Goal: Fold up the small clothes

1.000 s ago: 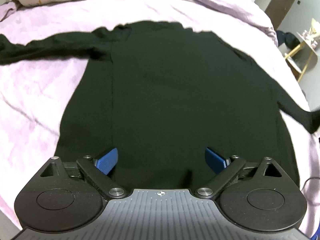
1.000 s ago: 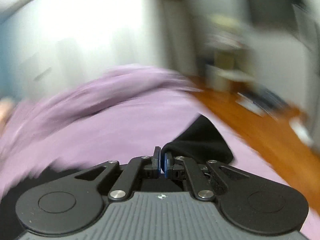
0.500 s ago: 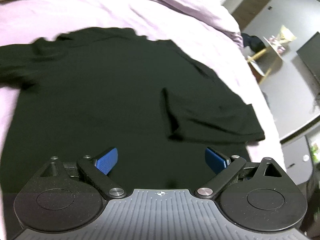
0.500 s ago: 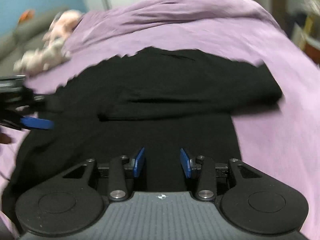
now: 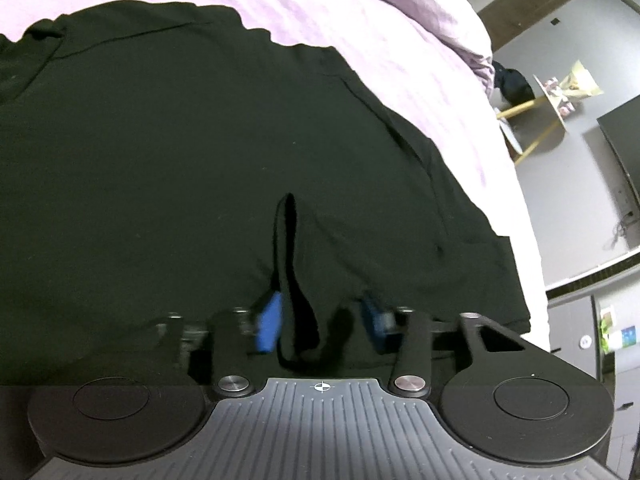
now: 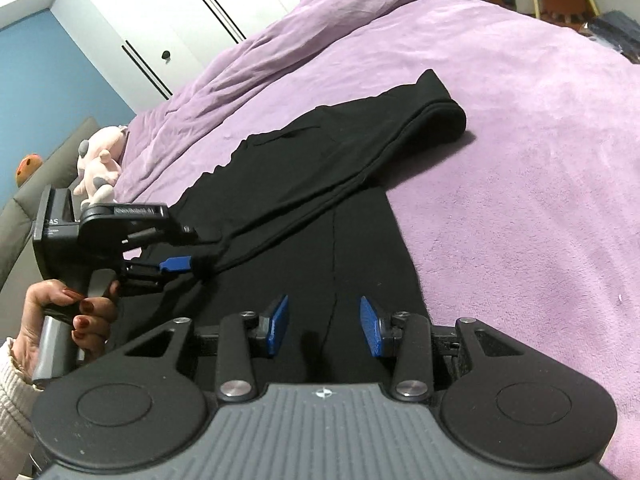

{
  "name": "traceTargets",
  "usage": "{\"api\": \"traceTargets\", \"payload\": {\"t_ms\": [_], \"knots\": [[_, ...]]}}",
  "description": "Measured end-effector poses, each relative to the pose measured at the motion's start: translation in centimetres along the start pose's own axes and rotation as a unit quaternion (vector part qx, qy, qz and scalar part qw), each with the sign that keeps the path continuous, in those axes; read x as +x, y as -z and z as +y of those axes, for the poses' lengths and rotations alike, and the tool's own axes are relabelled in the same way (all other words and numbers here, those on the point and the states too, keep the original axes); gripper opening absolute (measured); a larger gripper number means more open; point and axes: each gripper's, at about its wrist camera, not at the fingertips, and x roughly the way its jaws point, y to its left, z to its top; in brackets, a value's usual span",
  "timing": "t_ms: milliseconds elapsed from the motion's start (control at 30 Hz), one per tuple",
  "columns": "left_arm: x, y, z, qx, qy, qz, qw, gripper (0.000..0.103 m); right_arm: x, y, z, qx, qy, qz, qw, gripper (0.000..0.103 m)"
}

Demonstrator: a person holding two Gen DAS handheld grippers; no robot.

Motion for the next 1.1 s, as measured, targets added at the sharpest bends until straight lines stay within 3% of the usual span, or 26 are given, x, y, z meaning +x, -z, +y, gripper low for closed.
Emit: {"api": "traceTargets", "payload": {"t_ms": [33,67,200,300,433,533,600,700,833,900,1000,1100], "knots": [[0.0,0.0,0.1,-0.002,-0.003,0.000,1.0000,0.011,-0.3,0.2,0.1,0.001,0.001,-0.001,1.000,0.038],[0.2,-0.2,0.2,-0.005,-0.008,0.002,1.0000,0.007,-0.3,0.1,0.1,0.002,0.002,-0.001,1.000,0.038],[-0.7,-0.4,0.2,0.003,0.002,-0.005,1.0000,0.006,-0.3,-0.3,0.2,-0.002,0.014,-0.001,1.000,0.038],[-3.0,-1.0,-0.2,0.045,-0.001,-0.041,0.9982,0.006,-0.2,-1.3,0.2,-0.009,0.039,-0.007,0.999,0.038],[-6.7,-2.4,1.5,0.109,-0.091,-0.107,0.9840,0.006,-0.1,-3.0,0.1,-0.018,0.071,-0.020,0.997,0.038],[-7.7,-3.3,5.6,0.095,-0.146,-0.114,0.9781,0.006,1.1,-4.2,-0.4,-0.016,0.084,-0.018,0.996,0.039],[-8.0,-3.4,8.1,0.079,-0.164,-0.113,0.9767,0.006,2.3,-5.1,-0.5,-0.008,0.089,-0.012,0.996,0.039],[-8.4,-3.3,10.0,0.058,-0.120,-0.108,0.9852,0.007,3.9,-6.7,-0.6,0.004,0.086,-0.011,0.996,0.039],[-8.2,-3.3,10.4,0.049,-0.083,-0.108,0.9895,0.022,5.9,-8.8,-0.3,0.022,0.075,-0.016,0.997,0.039],[-7.3,-3.9,10.7,0.031,-0.074,-0.099,0.9919,0.021,7.2,-9.7,0.1,0.019,0.081,-0.014,0.996,0.039],[-6.5,-4.7,10.7,0.016,-0.070,-0.092,0.9932,0.007,8.6,-10.5,0.8,0.000,0.098,-0.013,0.995,0.040],[-7.1,-4.9,9.9,0.041,-0.094,-0.121,0.9874,0.006,9.5,-11.1,1.0,-0.006,0.105,-0.016,0.994,0.044]]}}
